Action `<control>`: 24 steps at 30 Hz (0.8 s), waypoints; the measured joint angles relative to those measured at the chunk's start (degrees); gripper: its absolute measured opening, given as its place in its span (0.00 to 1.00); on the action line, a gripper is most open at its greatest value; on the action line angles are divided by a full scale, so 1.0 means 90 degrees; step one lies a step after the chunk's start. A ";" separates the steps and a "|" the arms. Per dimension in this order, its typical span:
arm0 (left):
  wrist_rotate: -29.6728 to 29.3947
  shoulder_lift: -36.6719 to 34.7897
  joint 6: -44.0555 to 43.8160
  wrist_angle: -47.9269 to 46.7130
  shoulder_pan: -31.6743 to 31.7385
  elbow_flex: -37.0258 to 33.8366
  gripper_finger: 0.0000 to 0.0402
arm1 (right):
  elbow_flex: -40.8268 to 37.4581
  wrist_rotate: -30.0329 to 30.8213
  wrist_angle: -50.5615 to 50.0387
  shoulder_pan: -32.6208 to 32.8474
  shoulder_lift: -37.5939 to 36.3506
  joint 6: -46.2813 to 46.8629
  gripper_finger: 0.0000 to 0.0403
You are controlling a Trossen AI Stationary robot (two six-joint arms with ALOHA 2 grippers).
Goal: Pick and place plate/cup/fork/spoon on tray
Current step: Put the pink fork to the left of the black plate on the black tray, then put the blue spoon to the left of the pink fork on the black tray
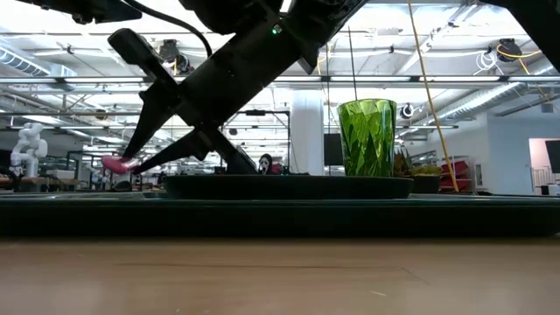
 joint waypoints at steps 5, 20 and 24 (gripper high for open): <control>0.0072 0.0000 -0.0033 0.0005 0.0000 0.0000 0.05 | 0.0000 -0.0002 0.0001 0.0002 0.0000 -0.0069 0.18; 0.0390 0.0000 -0.0105 0.0043 -0.0002 0.0000 0.05 | 0.0003 0.0029 0.0215 -0.0012 0.0000 -0.0823 0.29; 0.0687 0.0000 -0.0205 0.0115 -0.0001 0.0000 0.05 | 0.0005 0.0031 0.0563 -0.0048 -0.0040 -0.1486 0.31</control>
